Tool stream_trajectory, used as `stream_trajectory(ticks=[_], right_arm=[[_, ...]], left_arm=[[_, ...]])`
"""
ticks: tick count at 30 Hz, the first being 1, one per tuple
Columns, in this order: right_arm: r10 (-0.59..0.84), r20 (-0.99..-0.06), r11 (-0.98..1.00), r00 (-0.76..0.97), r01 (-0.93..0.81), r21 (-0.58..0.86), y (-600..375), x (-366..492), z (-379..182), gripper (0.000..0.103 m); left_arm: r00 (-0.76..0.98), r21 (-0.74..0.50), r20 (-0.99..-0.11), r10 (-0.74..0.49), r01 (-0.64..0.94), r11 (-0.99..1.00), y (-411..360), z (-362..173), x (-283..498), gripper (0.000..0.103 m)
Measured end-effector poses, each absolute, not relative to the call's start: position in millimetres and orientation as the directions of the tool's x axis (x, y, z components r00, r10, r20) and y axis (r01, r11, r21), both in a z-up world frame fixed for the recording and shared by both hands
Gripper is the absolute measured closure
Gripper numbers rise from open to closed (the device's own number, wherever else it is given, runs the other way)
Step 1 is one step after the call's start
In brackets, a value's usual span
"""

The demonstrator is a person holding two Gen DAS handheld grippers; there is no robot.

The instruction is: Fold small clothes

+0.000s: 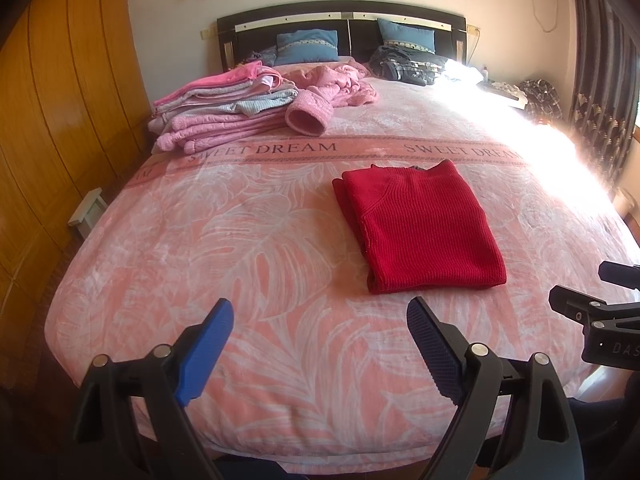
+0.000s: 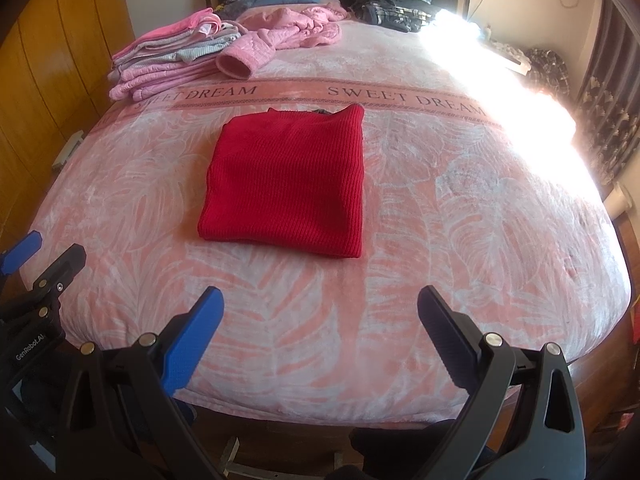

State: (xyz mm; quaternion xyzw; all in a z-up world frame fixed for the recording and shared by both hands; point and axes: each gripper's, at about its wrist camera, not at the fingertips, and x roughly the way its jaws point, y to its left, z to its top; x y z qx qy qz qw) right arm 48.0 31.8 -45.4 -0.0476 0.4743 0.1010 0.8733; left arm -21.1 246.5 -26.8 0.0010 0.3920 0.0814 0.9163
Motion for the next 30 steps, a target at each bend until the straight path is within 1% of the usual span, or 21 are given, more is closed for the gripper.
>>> stream_trajectory(ticks=[30], right_arm=[[0.134,-0.842,0.974,0.523,-0.224,0.016,29.1,50.0,-48.9,0.006]], left_arm=[[0.676,0.064,-0.722,0.147,-0.146,0.987,245.4,-30.1,-21.0,0.014]])
